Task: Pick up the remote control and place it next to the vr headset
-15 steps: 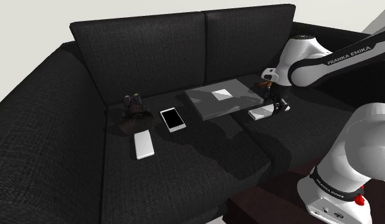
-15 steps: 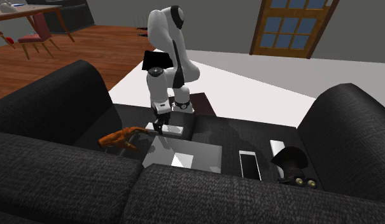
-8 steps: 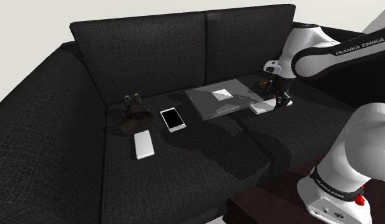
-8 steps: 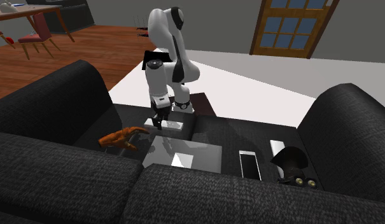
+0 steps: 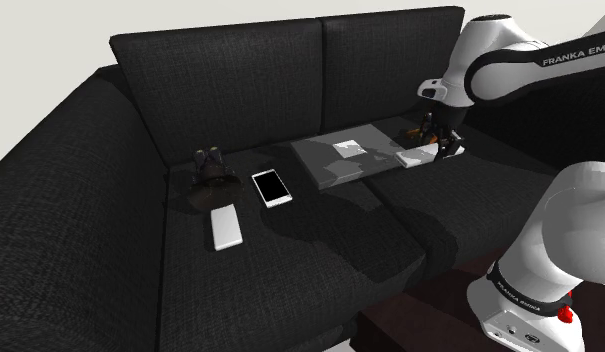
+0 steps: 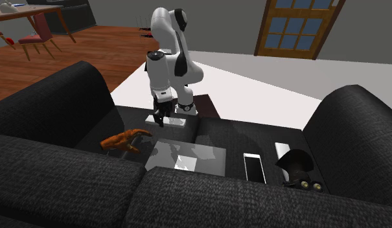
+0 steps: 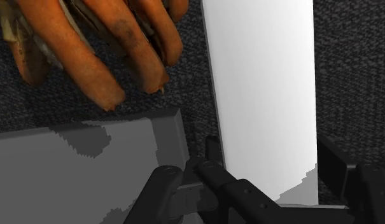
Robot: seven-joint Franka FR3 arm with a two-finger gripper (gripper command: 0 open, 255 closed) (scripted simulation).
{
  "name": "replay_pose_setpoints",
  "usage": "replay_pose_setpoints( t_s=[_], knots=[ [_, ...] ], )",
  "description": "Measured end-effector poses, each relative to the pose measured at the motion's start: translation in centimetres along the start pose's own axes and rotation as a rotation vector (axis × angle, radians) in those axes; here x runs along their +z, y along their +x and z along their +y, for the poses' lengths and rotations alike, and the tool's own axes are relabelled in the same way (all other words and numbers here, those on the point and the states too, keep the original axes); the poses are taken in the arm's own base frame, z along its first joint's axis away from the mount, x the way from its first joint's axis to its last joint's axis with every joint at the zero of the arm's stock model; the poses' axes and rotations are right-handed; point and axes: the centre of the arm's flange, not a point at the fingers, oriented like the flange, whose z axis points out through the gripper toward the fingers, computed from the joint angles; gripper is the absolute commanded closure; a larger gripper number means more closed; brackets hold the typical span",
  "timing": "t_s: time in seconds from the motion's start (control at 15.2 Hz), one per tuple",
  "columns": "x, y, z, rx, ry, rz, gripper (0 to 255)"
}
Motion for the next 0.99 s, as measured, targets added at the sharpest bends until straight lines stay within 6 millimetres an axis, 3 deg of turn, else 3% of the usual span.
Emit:
replay_pose_setpoints(
  t_s=[0.99],
  knots=[
    [-7.9, 0.2, 0.6, 0.0, 0.0, 0.0, 255]
  ],
)
